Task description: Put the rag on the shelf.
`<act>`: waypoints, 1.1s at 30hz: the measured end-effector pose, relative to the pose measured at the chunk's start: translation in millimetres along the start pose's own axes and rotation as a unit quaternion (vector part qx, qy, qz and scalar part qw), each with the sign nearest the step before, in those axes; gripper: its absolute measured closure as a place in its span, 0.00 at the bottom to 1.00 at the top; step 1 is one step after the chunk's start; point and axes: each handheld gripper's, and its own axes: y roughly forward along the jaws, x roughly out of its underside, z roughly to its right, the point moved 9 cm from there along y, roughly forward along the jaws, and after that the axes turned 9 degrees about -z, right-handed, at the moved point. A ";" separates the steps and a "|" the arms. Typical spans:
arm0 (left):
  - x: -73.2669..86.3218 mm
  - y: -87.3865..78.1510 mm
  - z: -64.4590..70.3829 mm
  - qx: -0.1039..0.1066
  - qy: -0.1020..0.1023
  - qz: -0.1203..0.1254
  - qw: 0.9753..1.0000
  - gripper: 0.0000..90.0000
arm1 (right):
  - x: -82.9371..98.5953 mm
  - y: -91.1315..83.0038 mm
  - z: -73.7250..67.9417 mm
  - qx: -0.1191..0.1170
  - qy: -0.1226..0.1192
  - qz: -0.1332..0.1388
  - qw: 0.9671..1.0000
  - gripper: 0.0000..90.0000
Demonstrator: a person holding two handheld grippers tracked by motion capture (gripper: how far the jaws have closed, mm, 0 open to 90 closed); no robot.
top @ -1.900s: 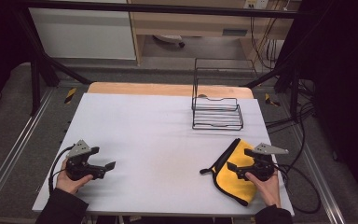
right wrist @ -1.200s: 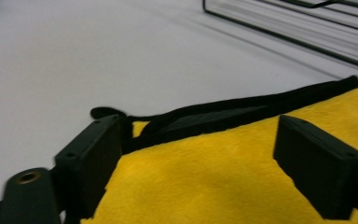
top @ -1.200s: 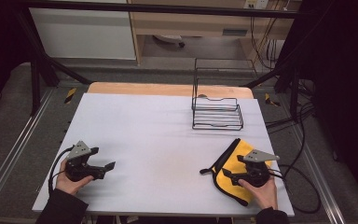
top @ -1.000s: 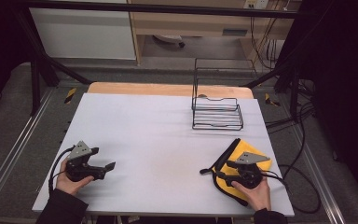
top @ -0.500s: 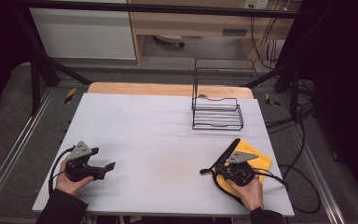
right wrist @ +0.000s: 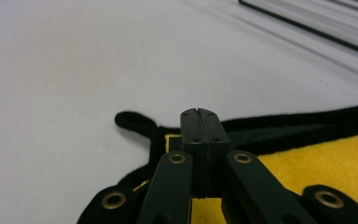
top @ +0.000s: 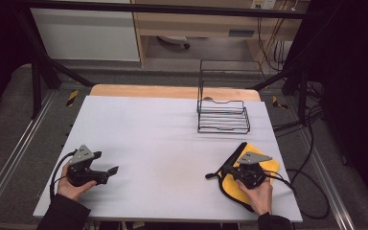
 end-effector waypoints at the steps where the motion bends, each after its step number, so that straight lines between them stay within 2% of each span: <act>1: -0.1 -0.1 0.2 0.000 0.000 0.001 1.000 0.09 | 0.0 0.0 0.0 0.000 0.000 0.000 1.000 1.00; 2: -0.3 -0.3 0.4 0.000 -0.001 0.001 1.000 0.09 | 0.0 2.9 -0.2 0.002 -0.005 -0.001 1.000 1.00; 3: -0.4 -0.4 0.6 0.001 -0.001 0.002 1.000 0.09 | 3.1 4.9 -2.3 -0.005 -0.011 -0.014 1.000 1.00; 4: -0.3 -0.6 0.6 0.001 0.000 0.001 1.000 0.09 | 5.5 5.5 -2.7 0.002 -0.018 -0.016 1.000 0.96; 6: -0.3 -0.6 0.6 0.000 0.000 0.002 1.000 0.09 | 10.8 3.0 -3.4 -0.007 -0.012 -0.019 1.000 0.84; 8: -0.1 -0.5 0.7 0.001 0.000 0.001 1.000 0.09 | 13.1 1.4 -2.2 -0.002 -0.011 -0.016 1.000 0.82; 9: -0.1 -0.4 0.9 0.001 0.000 0.001 1.000 0.09 | 20.7 -0.9 -2.5 -0.012 -0.003 -0.025 1.000 0.75; 11: -0.1 -0.4 1.0 0.001 0.000 0.001 1.000 0.09 | 27.3 0.3 -1.6 -0.012 -0.005 -0.036 0.999 0.73; 13: 0.0 -0.3 1.1 0.000 0.003 -0.001 1.000 0.09 | 28.7 3.0 -2.9 -0.014 -0.008 -0.038 0.999 0.75; 17: 0.1 -0.3 0.7 0.000 0.002 -0.001 1.000 0.09 | 29.7 5.1 -4.4 -0.016 -0.005 -0.045 0.999 0.94; 19: -0.1 -0.4 0.7 0.000 0.000 0.000 1.000 0.09 | 29.4 4.8 -4.6 -0.017 0.001 -0.046 0.999 0.98; 23: -0.2 -0.8 0.5 0.000 0.001 0.001 1.000 0.09 | 28.4 3.7 -4.5 -0.018 0.005 -0.048 0.999 1.00; 26: 0.0 -0.4 0.0 0.000 0.000 0.001 1.000 0.09 | 23.5 -0.2 -4.4 -0.011 0.001 -0.037 0.999 1.00; 27: 0.1 -0.3 -0.1 0.000 0.000 0.000 1.000 0.10 | 16.5 -3.4 -3.6 -0.004 -0.001 -0.021 1.000 1.00; 30: 0.1 0.0 -0.1 -0.001 0.001 -0.001 1.000 0.10 | 4.2 -4.9 -0.4 -0.002 0.012 0.004 1.000 1.00; 32: 0.1 0.1 0.1 -0.001 0.000 0.000 1.000 0.10 | -1.7 -1.8 2.7 0.000 0.021 0.014 1.000 1.00; 33: 0.2 0.1 0.0 -0.001 0.001 -0.001 1.000 0.10 | -1.4 1.4 3.9 0.003 0.025 0.008 1.000 1.00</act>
